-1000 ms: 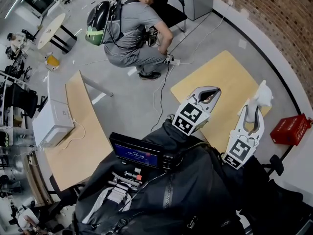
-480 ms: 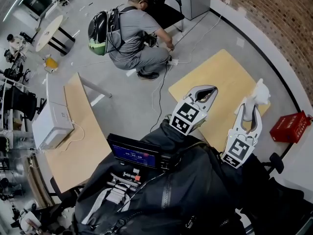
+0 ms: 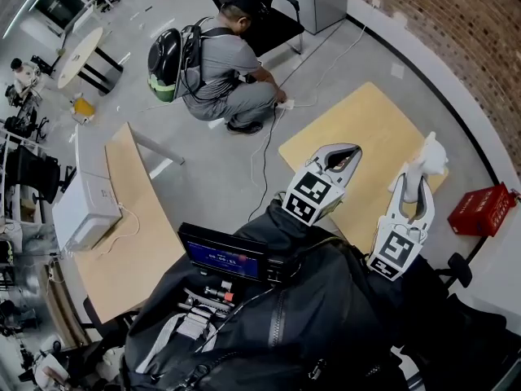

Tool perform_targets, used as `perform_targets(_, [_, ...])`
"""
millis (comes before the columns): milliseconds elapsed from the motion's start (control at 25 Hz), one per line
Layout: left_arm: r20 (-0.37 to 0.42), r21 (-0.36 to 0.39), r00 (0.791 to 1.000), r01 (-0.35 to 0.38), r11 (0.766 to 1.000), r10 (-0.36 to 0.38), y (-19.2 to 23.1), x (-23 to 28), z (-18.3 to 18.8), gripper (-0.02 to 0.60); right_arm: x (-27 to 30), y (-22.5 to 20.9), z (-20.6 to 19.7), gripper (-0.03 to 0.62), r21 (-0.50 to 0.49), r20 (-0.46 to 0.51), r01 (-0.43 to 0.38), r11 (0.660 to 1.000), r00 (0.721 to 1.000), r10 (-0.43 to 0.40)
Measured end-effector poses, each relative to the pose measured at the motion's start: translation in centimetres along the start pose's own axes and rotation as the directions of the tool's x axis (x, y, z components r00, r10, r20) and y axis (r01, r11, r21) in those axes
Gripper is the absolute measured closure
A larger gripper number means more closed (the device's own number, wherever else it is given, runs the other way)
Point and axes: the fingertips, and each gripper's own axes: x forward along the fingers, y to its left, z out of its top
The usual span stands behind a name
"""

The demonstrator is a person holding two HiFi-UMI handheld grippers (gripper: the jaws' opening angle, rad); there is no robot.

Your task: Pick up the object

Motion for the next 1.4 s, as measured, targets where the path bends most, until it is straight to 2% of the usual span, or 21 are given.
perform_targets(1400, [-0.015, 0.003, 1.0, 0.013, 1.0, -0.013, -0.46, -0.49, -0.71, 0.581, -0.64, 0.79, -0.56, 0.448, 0.003, -0.007, -0.014, 1.0, 1.0, 0.014])
